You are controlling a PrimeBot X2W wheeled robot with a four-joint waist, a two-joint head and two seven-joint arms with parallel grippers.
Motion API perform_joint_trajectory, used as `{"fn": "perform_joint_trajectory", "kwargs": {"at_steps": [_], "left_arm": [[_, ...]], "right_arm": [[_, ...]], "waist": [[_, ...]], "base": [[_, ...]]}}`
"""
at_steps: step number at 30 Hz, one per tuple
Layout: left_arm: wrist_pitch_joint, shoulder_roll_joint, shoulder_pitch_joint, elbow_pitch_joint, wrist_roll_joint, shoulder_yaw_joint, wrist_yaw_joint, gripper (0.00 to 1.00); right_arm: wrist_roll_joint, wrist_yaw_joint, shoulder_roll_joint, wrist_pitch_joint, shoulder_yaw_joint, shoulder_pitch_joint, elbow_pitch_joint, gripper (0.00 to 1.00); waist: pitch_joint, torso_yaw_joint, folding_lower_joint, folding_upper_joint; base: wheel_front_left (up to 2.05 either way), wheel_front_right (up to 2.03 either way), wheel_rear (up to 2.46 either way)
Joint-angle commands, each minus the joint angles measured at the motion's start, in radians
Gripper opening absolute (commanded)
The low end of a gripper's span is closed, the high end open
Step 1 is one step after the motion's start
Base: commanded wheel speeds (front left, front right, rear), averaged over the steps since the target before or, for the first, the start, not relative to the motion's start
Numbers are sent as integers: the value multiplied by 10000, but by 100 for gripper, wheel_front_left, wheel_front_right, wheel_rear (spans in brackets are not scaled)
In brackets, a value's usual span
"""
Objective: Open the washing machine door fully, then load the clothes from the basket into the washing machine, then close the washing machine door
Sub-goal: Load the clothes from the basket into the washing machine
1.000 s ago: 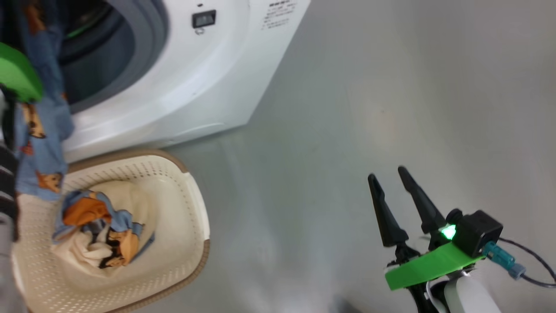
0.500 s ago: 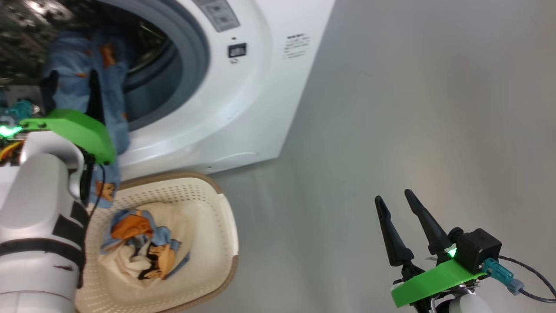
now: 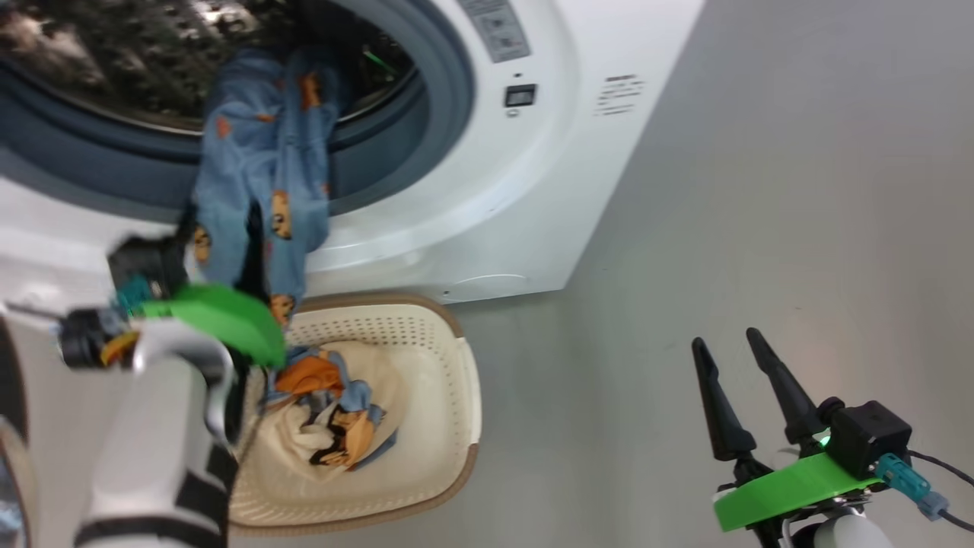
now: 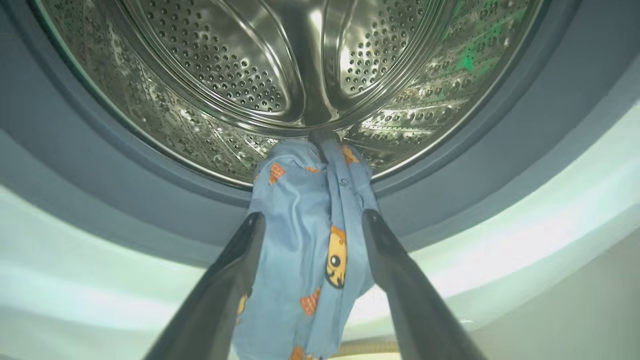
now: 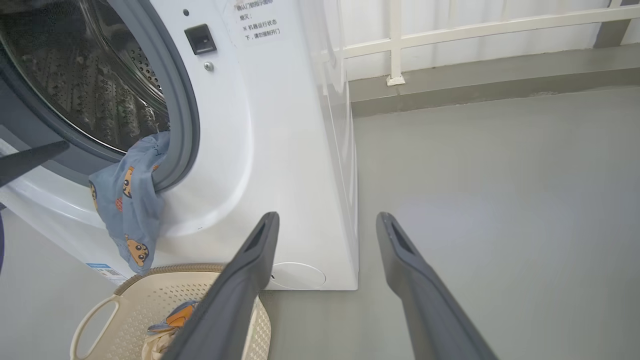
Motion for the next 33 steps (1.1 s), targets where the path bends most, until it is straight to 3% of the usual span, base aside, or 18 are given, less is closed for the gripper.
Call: {"fn": "perform_joint_trajectory", "kwargs": {"at_steps": [1,8,19,26,33], "left_arm": [[-64,204,499,-558,-25,131,1,100],[-64,-56,2345,-2234,-188,-134,256,100],[-64,-123,4705,-4632,-351,-162,1070,100],[67,-65,5961,-5987,-377,-187,1266,100],[302,8,6666,-6883,-563,-264,1184,100]], "right_arm": [[-99,62,-70,-49,92,16,-272,100],[-363,62,-70,-49,-61,-14,-328,100],[-636,62,-70,-49,-76,-21,-362,100],[-675,62,-70,-49,-231,155,-401,100],[-701,62,-70,-49,-307,252,-459,100]], "waist": [[20,424,1,-1],[46,949,1,-1],[-126,1189,1,-1],[-349,1192,1,-1],[-360,1177,1,-1]], "base": [[0,0,0],[0,0,0],[0,0,0],[0,0,0],[0,0,0]]}}
